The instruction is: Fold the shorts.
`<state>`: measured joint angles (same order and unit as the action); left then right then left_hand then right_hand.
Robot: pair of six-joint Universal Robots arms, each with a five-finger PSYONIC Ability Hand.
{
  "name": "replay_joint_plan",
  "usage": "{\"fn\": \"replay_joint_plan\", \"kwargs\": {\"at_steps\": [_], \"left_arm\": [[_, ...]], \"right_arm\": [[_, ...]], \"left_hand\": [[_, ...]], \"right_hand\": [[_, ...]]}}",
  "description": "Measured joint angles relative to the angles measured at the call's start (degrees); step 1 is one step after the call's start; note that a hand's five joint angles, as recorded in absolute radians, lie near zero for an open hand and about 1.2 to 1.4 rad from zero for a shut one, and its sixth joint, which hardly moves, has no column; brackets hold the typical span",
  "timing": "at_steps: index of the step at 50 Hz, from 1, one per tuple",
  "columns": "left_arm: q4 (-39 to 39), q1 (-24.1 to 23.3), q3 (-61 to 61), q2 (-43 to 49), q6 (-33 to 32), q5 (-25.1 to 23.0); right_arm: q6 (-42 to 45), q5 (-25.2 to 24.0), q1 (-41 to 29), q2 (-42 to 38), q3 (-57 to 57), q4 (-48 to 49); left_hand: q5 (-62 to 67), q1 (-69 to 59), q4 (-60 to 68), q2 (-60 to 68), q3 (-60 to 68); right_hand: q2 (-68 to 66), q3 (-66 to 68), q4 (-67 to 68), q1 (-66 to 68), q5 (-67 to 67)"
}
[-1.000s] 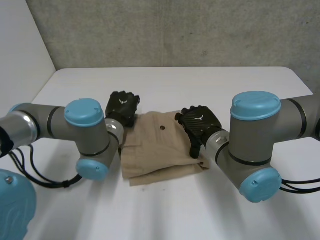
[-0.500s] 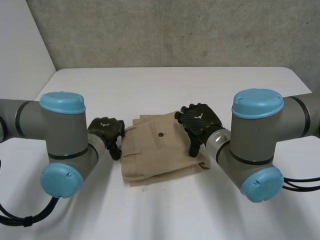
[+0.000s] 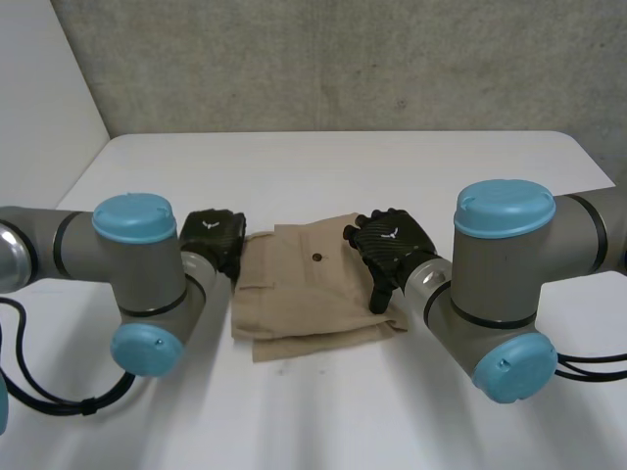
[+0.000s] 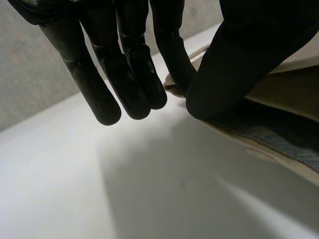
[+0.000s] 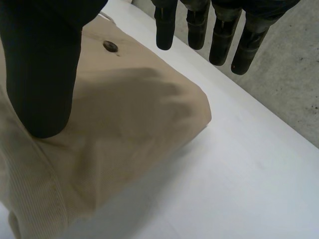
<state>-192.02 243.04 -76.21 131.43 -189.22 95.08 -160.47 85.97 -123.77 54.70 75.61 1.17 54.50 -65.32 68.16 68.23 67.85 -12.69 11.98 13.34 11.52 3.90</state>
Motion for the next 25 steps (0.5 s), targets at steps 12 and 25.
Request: {"fn": "replay_joint_plan", "kwargs": {"at_steps": [12,25], "left_arm": [[-14.5,0.2,4.6,3.0,-1.3,-0.7],[-20.5,0.1,4.2,7.7,-2.5,-5.4]], "right_arm": [[-0.2,-0.5,-0.4,0.7,0.3,0.0],[9.0,-2.0,-0.7,-1.6,0.1,-3.1]], "left_hand": [[0.0,0.0,0.2,0.1,0.2],[0.0,0.0,0.2,0.2,0.3]], "right_hand": [[0.0,0.0,0.0,0.0,0.0],[0.0,0.0,0.0,0.0,0.0]]}}
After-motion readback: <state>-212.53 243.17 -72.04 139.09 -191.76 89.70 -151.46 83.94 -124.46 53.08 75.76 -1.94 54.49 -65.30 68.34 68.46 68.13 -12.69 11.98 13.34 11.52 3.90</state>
